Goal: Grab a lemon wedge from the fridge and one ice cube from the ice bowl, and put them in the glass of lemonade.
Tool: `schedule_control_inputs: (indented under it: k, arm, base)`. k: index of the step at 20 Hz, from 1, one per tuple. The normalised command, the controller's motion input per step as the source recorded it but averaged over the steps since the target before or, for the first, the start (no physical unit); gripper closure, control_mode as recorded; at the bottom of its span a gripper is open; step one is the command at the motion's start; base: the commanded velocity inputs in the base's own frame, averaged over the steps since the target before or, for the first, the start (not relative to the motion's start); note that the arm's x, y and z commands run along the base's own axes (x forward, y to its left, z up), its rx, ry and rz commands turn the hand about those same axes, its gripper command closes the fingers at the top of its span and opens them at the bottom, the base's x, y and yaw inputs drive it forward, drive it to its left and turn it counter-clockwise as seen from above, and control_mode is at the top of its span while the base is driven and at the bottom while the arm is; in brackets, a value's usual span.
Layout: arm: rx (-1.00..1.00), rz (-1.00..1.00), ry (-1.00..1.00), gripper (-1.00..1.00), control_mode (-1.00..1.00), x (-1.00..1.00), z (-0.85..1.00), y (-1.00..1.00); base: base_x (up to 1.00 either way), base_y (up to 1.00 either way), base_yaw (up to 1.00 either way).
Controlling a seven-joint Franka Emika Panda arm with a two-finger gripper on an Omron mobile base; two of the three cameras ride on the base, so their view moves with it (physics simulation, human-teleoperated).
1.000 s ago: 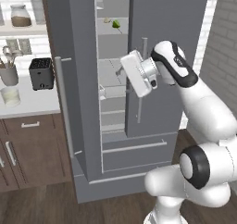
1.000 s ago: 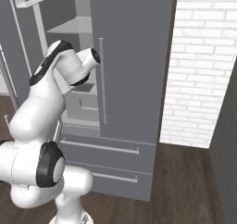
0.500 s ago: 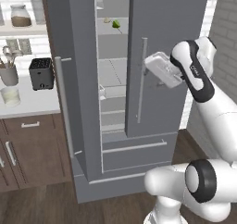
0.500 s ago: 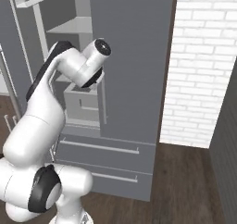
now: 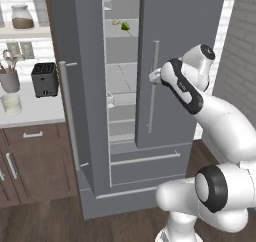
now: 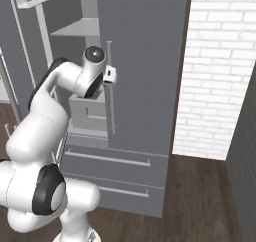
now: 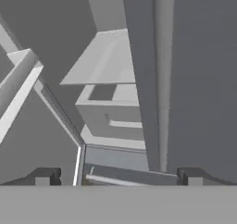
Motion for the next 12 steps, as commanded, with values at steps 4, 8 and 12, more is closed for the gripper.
schedule_control_inputs:
  k: [4,8,12]
  arm:
    - [-0.08,-0.03,0.0,-1.0,-1.0,0.89,-0.32,-0.39]
    - [-0.01,-0.09,0.0,-1.0,-1.0,0.81,-0.02,-0.14]
    - [0.0,-0.01,0.01,-1.0,-1.0,0.18,0.0,0.0]
  base:
    - [0.0,0.0,0.0]
    - [0.0,0.0,0.0]
    - [0.0,0.0,0.0]
